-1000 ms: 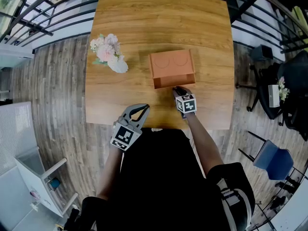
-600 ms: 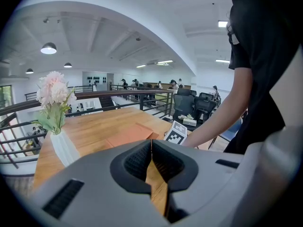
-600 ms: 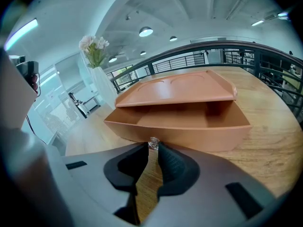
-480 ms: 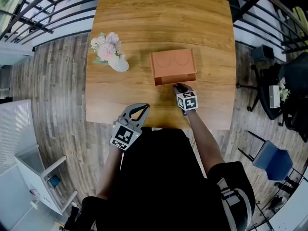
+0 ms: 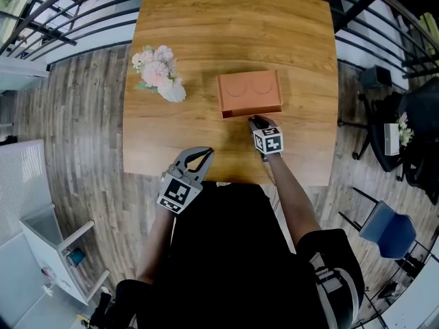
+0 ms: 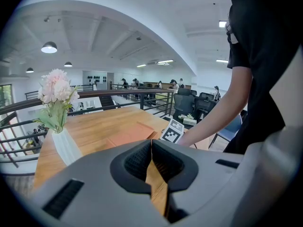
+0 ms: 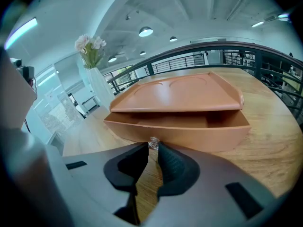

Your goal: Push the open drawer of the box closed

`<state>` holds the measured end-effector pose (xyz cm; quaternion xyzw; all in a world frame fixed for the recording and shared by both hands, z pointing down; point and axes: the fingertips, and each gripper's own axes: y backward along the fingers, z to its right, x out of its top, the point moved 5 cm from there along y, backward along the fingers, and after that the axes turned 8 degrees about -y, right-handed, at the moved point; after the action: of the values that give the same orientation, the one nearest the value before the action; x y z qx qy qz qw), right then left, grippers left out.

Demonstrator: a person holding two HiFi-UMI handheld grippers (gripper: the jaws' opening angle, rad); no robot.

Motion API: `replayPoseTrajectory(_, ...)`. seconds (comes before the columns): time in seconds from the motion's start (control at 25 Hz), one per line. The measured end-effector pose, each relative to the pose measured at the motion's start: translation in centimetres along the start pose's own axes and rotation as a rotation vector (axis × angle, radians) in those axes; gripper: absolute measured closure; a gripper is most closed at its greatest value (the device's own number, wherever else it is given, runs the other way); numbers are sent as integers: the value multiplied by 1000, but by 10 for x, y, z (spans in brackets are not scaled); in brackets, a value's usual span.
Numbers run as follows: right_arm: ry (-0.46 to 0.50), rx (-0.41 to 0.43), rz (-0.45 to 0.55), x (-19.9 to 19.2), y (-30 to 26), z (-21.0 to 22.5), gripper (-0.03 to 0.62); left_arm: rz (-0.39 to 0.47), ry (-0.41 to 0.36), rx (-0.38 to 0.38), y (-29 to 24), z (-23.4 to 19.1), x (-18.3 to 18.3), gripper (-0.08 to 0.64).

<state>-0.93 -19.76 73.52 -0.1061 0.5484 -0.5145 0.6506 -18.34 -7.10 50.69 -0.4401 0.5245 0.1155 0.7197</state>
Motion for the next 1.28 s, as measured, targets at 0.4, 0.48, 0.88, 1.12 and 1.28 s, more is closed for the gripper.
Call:
replayPoseTrajectory(0.4, -17, -9, 12, 10, -9, 2, 512, -1, 9, -10, -1, -6, -5, 535)
replayPoseTrajectory(0.48, -17, -13, 10, 13, -12, 2, 512, -1, 12, -12, -1, -7, -7, 535)
replayPoseTrajectory(0.88, -20, -25, 15, 23, -17, 2, 512, -2, 16, -9, 1, -15, -8, 535)
replayPoseTrajectory(1.12, -39, -26, 22, 23, -17, 2, 512, -7, 12, -11, 3, -16, -9, 535)
replayPoseTrajectory(1.28, -39, -24, 26, 22, -16, 2, 511, -4, 7, -15, 2, -17, -7, 535)
